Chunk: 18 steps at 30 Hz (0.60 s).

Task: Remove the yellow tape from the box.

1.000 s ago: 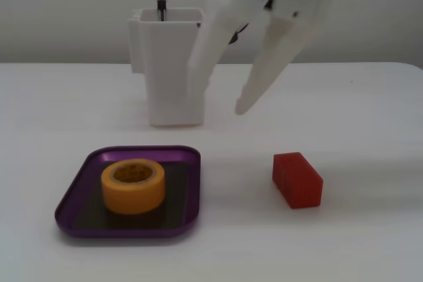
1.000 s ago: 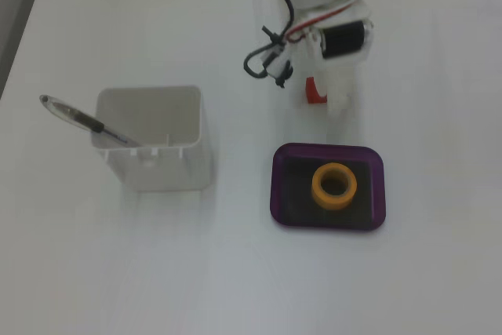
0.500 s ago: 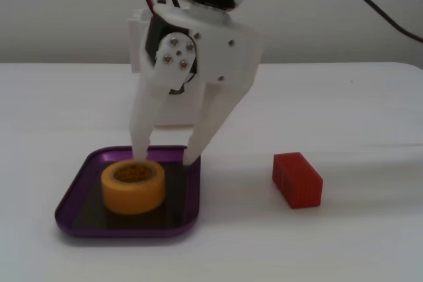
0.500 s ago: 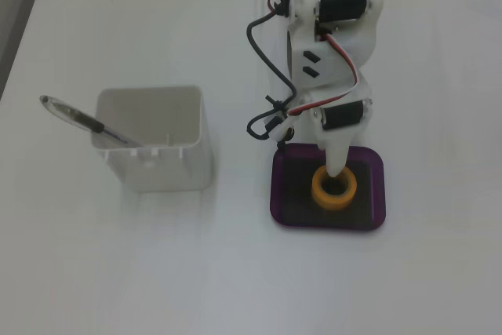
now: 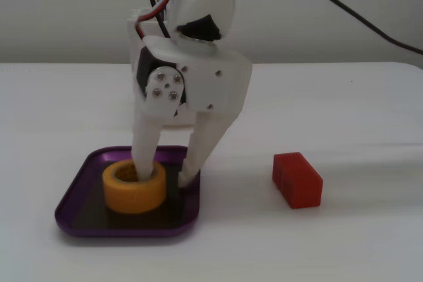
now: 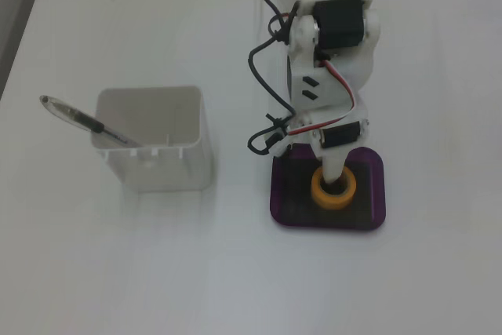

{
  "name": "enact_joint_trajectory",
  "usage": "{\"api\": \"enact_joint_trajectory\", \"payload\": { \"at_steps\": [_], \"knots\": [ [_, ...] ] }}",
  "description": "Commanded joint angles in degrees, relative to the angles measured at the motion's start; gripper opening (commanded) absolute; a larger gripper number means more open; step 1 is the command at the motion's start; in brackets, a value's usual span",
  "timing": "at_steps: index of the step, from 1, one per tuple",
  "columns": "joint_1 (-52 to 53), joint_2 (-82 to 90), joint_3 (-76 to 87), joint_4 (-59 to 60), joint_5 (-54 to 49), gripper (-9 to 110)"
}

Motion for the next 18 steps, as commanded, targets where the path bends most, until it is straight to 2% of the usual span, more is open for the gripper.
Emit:
{"api": "enact_joint_trajectory", "payload": {
  "at_steps": [1,8,18],
  "knots": [
    [-0.4,0.4,-4.1,-0.4,0.4,2],
    [-0.7,1.1,-9.2,2.2,0.6,-1],
    [-0.7,10.2,-30.9,24.6,2.7,-1]
  ]
}}
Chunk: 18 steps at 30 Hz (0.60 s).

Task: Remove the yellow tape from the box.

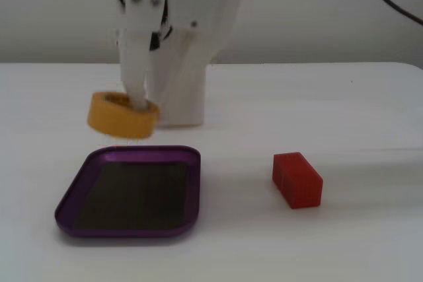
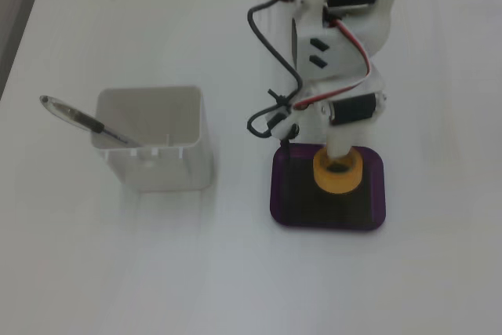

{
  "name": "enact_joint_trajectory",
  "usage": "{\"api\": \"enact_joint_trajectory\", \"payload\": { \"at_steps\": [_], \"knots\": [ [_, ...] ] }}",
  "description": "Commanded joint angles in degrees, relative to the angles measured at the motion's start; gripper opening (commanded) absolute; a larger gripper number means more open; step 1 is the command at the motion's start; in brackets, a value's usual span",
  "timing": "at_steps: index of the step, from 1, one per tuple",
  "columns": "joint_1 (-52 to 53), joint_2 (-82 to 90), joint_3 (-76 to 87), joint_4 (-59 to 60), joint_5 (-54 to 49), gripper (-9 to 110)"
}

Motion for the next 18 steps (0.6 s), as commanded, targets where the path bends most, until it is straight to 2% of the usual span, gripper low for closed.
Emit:
{"api": "enact_joint_trajectory", "payload": {
  "at_steps": [1,5,10,18],
  "knots": [
    [-0.3,10.1,-9.3,7.4,2.5,-1],
    [-0.2,15.2,-12.7,14.2,2.7,-1],
    [0.6,21.4,-11.6,15.3,5.2,-1],
    [0.7,30.4,6.3,14.9,5.3,-1]
  ]
}}
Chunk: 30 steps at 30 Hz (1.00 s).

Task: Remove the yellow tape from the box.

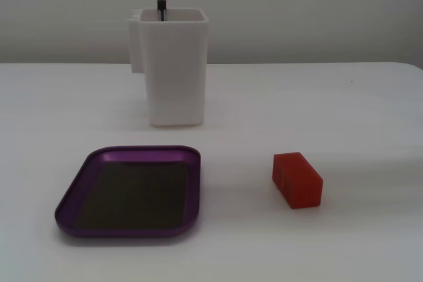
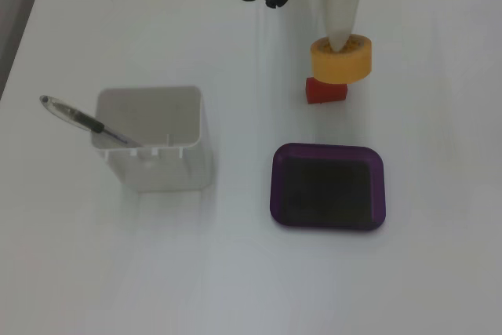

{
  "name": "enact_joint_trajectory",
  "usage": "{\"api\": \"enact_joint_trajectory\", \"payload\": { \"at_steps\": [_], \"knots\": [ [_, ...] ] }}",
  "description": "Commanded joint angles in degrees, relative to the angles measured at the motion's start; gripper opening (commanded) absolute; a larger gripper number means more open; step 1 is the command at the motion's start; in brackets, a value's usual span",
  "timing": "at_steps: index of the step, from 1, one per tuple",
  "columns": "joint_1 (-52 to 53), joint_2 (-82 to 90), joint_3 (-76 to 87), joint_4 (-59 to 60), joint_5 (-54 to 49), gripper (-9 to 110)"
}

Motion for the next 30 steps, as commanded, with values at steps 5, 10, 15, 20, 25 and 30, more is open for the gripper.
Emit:
{"api": "enact_joint_trajectory", "payload": {
  "at_steps": [5,10,15,20,25,30],
  "knots": [
    [1.0,11.7,21.4,-5.8,0.2,-1],
    [3.3,18.3,42.3,-18.7,-0.9,-1],
    [8.0,21.6,61.4,-32.9,-3.6,-1],
    [11.4,23.2,72.5,-38.1,-4.0,-1],
    [12.4,22.8,75.3,-38.7,-4.5,-1],
    [12.5,22.0,75.9,-41.5,-4.6,-1]
  ]
}}
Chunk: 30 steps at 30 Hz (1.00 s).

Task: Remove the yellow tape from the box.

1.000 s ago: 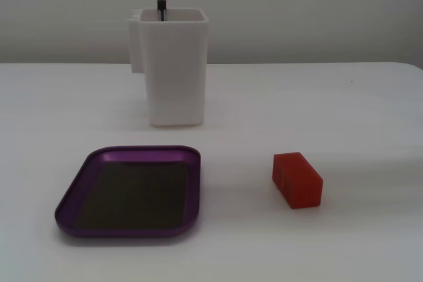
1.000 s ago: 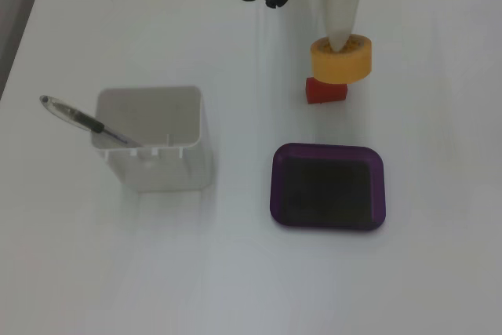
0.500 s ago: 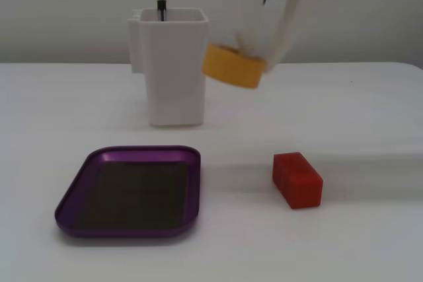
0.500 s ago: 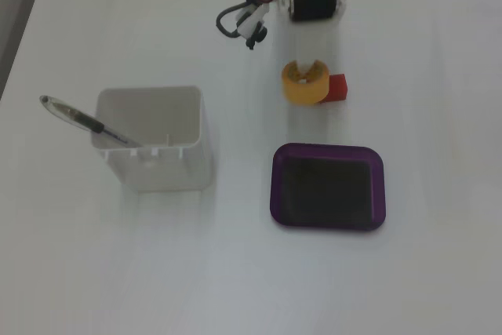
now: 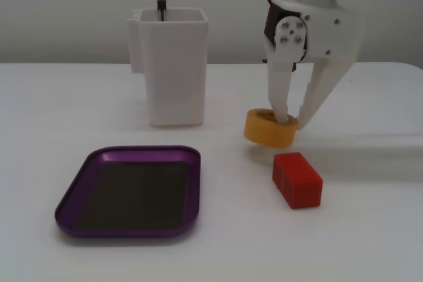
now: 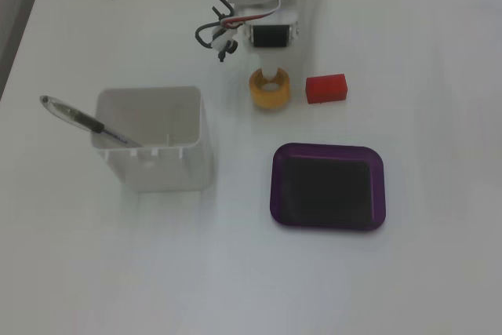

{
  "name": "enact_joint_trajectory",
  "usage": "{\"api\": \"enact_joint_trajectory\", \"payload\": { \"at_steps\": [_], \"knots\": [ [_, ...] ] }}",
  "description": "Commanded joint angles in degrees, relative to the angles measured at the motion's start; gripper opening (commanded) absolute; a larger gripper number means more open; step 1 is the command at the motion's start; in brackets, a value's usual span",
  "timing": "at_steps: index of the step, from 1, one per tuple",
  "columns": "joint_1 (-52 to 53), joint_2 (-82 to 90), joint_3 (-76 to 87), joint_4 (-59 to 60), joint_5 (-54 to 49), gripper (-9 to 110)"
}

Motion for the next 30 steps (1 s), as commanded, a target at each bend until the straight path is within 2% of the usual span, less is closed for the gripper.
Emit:
{"api": "enact_joint_trajectory", "payload": {
  "at_steps": [1,8,20,27,30],
  "knots": [
    [0.0,2.5,1.2,-3.6,-0.4,-1],
    [-0.1,-0.2,5.1,-9.1,-1.0,-1],
    [1.8,0.2,4.3,-8.4,-0.4,0],
    [3.9,1.9,3.2,-2.2,-0.8,13],
    [3.4,7.0,3.3,-1.8,-0.4,14]
  ]
}}
